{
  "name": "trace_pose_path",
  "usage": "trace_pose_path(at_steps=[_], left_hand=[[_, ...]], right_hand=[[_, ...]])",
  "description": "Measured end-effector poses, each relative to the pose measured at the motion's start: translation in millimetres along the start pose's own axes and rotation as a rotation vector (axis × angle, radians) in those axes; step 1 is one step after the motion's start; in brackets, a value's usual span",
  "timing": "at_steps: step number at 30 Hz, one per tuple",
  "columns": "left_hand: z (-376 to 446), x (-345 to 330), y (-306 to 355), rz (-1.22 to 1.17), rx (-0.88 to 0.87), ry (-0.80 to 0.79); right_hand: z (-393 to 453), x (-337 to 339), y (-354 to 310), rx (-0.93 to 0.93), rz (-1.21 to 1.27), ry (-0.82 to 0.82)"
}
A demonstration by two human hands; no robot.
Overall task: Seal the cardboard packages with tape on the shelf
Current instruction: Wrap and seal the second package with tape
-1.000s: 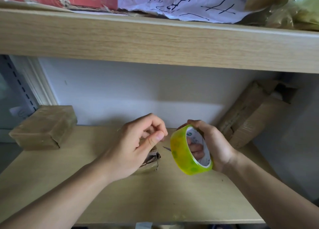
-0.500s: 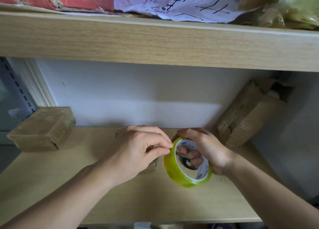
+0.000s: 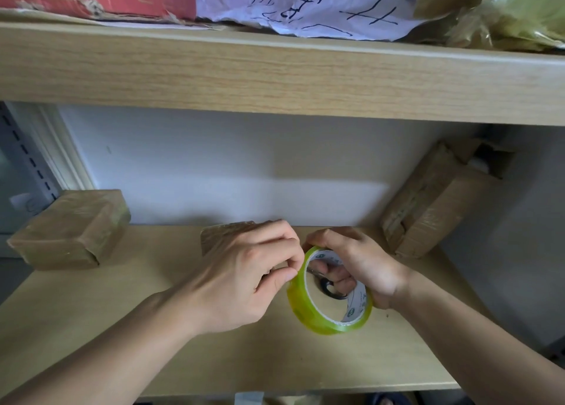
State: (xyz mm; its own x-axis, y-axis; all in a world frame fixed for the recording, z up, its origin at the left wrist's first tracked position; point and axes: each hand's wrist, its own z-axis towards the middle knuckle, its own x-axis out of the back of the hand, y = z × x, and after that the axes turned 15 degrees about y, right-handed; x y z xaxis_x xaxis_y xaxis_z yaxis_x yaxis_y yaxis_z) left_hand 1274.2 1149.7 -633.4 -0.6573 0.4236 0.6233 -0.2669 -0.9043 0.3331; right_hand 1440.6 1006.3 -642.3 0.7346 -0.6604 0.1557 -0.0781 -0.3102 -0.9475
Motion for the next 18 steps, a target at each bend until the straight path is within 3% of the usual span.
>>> trace_pose_path(at_steps=[6, 9, 12, 18], left_hand=[[0, -1, -5, -0.094, 0.007, -0.044], [-3, -5, -8, -0.161, 0.078, 0.05], [-6, -10, -2, -0.202, 0.177, 0.178], [-7, -11, -7, -0.219, 0.238, 0.112]], right_hand=[[0, 2, -4, 0.007, -0.009, 0.045], [1, 3, -5, -0.087, 0.071, 0.082], [-2, 4, -5, -0.151, 0.117, 0.001], [-8, 5, -6, -0.161, 0.02, -0.049]])
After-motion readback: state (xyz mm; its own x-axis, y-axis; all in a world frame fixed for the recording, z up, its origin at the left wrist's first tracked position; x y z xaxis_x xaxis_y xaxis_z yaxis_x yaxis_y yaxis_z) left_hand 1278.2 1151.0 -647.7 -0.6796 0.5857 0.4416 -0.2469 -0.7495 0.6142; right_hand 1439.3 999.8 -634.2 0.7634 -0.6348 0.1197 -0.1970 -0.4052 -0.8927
